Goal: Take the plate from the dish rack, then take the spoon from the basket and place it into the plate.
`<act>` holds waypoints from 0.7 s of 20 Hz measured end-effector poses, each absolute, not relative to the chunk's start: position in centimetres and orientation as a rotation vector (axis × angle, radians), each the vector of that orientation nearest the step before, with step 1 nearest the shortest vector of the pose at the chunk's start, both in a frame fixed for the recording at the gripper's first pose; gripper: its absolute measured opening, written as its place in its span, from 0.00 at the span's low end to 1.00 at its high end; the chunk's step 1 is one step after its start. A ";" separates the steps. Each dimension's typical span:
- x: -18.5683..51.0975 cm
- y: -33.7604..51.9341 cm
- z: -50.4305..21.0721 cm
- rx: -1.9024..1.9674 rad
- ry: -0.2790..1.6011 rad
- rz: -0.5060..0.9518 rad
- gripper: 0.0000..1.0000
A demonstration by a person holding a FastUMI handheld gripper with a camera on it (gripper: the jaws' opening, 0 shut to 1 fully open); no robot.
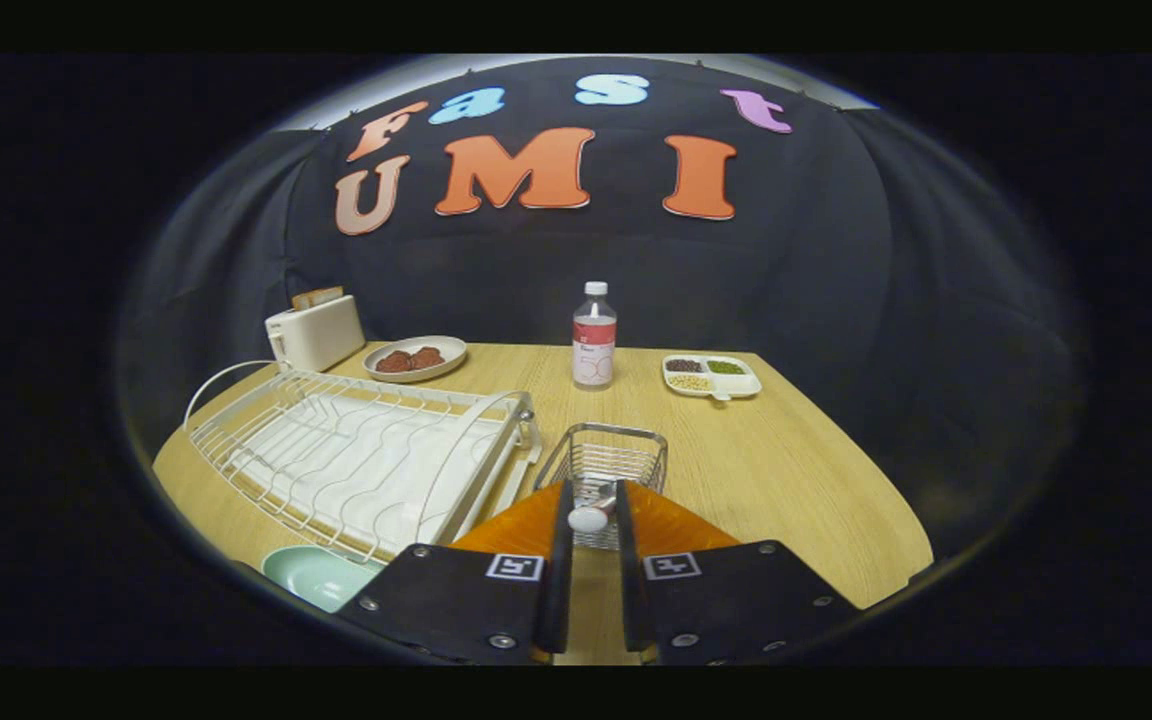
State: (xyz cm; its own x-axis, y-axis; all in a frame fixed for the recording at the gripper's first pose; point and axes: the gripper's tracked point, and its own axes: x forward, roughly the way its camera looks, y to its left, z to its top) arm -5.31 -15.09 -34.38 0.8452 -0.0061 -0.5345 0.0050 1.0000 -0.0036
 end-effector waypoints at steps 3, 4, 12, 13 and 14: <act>-5.6 -15.2 -33.6 0.038 0.576 0.002 0.15; -5.7 -15.6 -33.2 0.041 0.573 0.002 0.13; -6.8 -16.0 -27.6 0.040 0.521 0.030 0.11; -7.0 -16.2 -26.5 0.038 0.506 0.030 0.11; -7.3 -16.0 -25.5 0.046 0.491 0.038 0.11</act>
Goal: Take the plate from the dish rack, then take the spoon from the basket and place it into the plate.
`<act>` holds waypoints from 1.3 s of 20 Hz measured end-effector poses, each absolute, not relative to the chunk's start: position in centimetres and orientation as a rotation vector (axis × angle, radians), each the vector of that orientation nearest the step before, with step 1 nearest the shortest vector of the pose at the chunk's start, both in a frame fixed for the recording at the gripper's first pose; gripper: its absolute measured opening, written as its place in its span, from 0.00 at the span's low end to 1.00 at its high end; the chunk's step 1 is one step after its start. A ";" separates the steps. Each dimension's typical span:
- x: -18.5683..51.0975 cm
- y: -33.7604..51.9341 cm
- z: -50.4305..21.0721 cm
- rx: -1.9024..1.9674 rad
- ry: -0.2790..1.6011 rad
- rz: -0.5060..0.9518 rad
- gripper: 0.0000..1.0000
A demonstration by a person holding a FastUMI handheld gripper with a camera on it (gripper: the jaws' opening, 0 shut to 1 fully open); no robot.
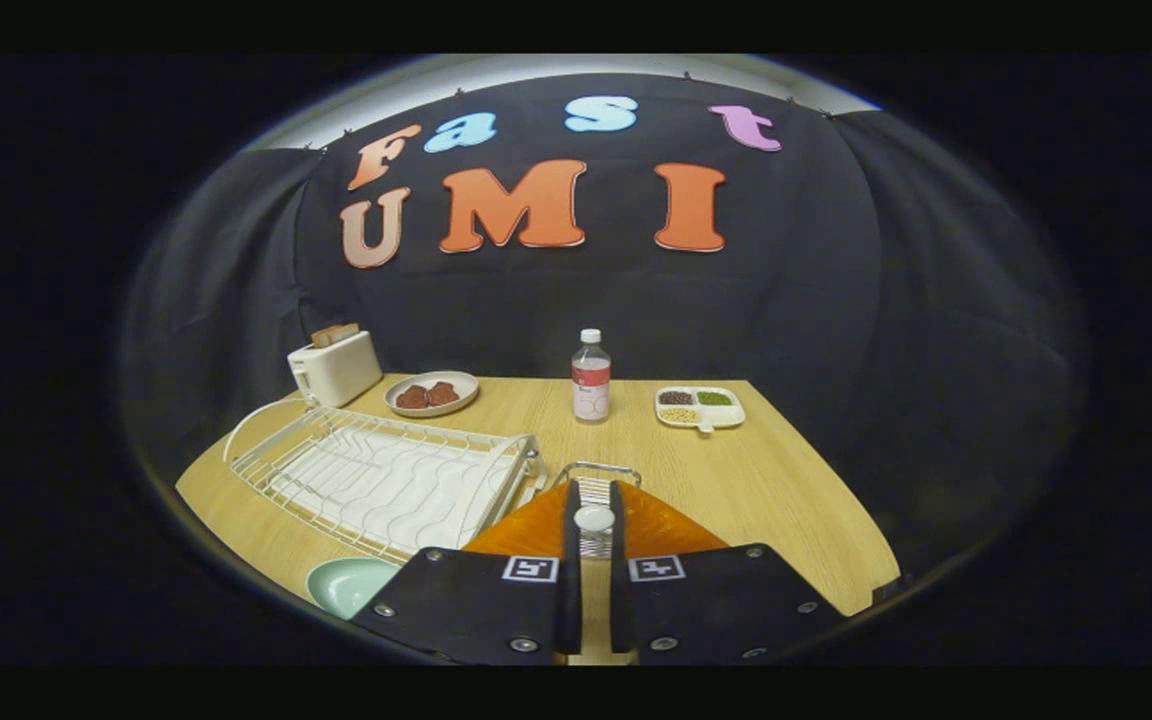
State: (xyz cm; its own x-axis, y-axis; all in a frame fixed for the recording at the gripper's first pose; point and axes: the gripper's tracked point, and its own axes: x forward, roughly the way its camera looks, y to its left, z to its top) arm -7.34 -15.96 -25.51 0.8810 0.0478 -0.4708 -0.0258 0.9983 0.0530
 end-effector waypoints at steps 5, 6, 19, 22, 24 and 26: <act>-9.2 -14.8 -21.0 0.086 0.431 0.105 0.11; -9.7 -14.5 -20.5 0.087 0.422 0.121 0.11; -15.4 -8.0 -19.4 0.076 0.439 0.397 0.11; -16.4 -6.7 -19.9 0.076 0.456 0.462 0.11; -17.0 -5.8 -20.6 0.078 0.475 0.503 0.11; -17.8 -4.7 -21.3 0.081 0.495 0.554 0.11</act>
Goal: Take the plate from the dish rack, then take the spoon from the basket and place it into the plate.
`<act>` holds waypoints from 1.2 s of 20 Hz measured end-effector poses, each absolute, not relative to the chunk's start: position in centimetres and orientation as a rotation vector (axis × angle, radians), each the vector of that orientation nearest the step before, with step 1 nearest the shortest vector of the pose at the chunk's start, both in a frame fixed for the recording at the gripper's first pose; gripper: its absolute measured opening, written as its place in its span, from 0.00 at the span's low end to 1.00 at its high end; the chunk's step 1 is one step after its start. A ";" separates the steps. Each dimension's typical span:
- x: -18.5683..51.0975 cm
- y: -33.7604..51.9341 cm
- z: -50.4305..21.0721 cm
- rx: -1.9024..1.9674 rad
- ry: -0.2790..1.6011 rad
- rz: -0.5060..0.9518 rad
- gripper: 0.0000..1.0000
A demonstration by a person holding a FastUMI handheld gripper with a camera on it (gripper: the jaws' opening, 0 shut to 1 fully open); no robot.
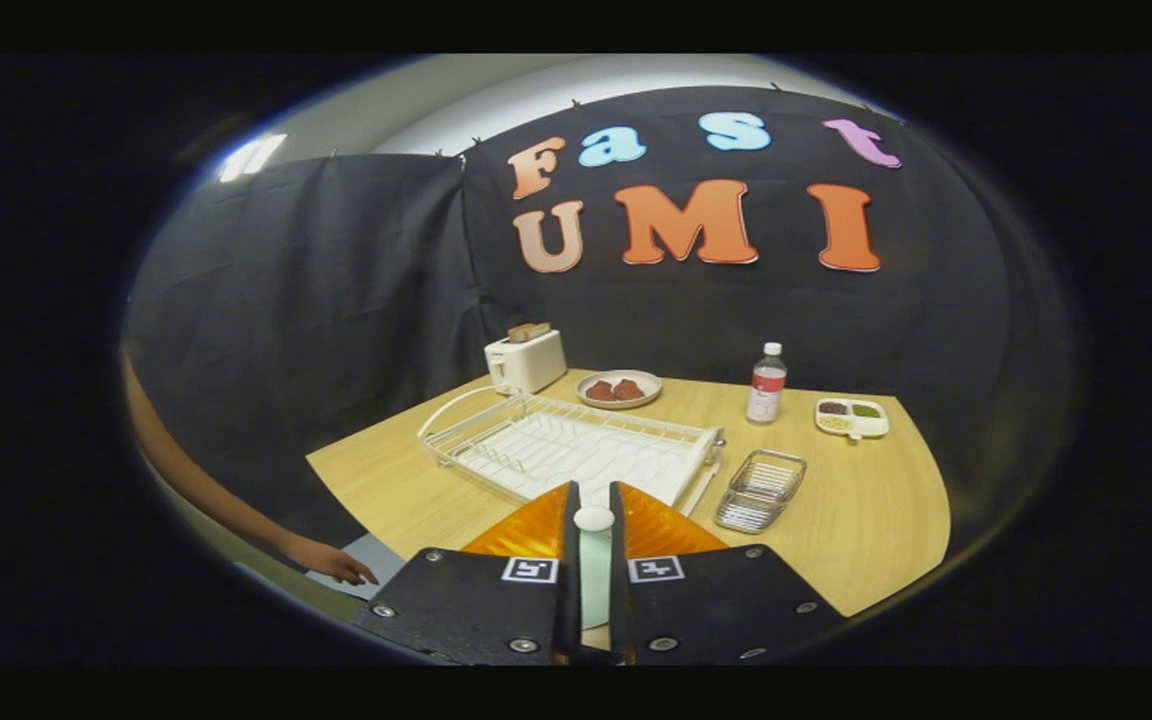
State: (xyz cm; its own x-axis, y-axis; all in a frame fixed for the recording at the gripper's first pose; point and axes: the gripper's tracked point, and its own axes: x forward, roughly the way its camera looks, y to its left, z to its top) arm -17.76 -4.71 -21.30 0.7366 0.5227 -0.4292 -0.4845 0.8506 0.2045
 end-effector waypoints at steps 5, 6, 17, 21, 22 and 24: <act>-19.5 -3.2 -23.8 0.044 0.550 0.623 0.11; -19.7 -3.0 -24.4 0.043 0.563 0.634 0.11; -19.7 -2.2 -29.2 0.008 0.596 0.663 0.11; -20.0 -2.1 -29.8 0.007 0.594 0.668 0.11; -20.0 -2.2 -30.1 0.014 0.594 0.667 0.11; -20.4 -2.5 -31.0 0.027 0.619 0.661 0.12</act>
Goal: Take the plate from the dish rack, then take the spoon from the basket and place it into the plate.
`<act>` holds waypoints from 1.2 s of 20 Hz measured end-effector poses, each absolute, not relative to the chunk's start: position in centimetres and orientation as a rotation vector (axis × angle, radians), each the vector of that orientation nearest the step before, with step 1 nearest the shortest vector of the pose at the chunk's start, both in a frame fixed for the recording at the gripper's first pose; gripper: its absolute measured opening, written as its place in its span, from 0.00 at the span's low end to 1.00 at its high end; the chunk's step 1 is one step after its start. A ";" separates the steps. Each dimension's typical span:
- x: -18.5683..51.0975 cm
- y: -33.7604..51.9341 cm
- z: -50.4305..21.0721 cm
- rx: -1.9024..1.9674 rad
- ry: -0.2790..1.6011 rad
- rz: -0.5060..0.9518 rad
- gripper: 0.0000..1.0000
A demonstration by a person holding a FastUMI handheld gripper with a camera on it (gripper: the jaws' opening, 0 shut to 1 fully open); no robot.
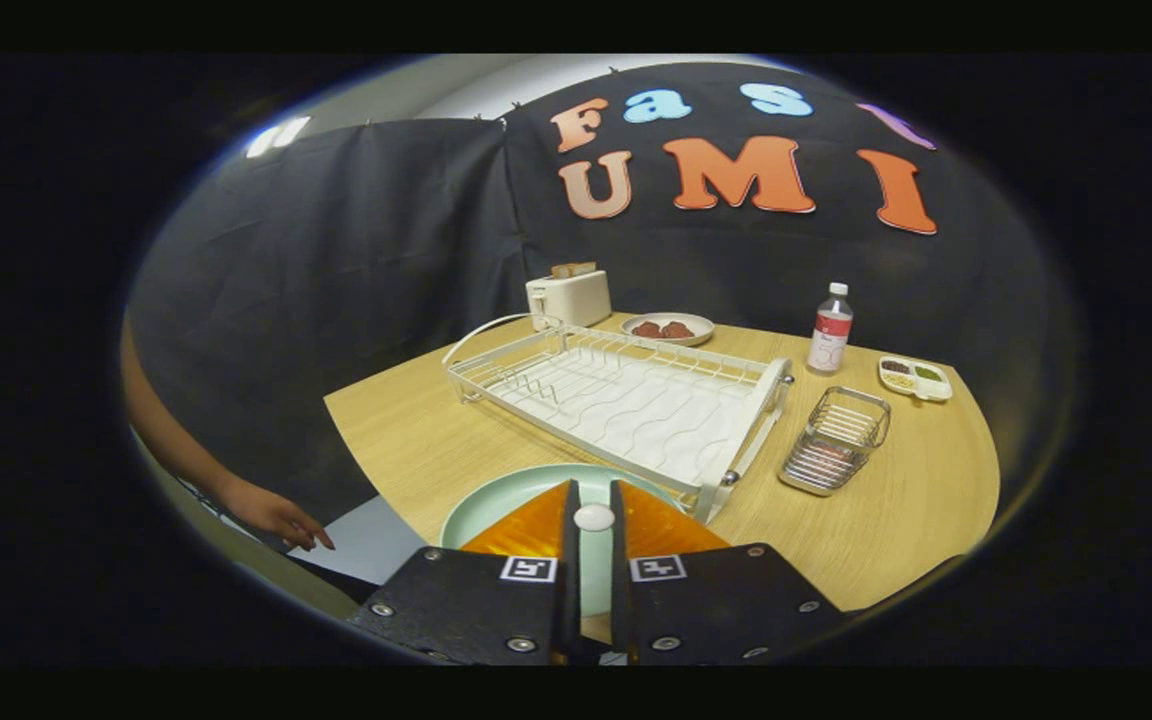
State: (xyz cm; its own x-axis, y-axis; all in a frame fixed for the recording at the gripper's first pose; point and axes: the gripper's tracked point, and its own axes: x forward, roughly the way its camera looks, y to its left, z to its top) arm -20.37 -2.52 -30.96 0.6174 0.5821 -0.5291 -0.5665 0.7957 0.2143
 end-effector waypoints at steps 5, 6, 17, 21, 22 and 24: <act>-22.3 -3.8 -34.6 0.064 0.739 0.617 0.14; -22.5 -4.1 -35.2 0.066 0.755 0.606 0.14; -21.4 -6.3 -36.8 0.109 0.813 0.477 0.24; -19.0 -7.1 -33.7 0.129 0.756 0.433 0.32; -18.1 -7.5 -32.2 0.128 0.723 0.420 0.36; -16.1 -8.1 -28.6 0.121 0.646 0.394 0.42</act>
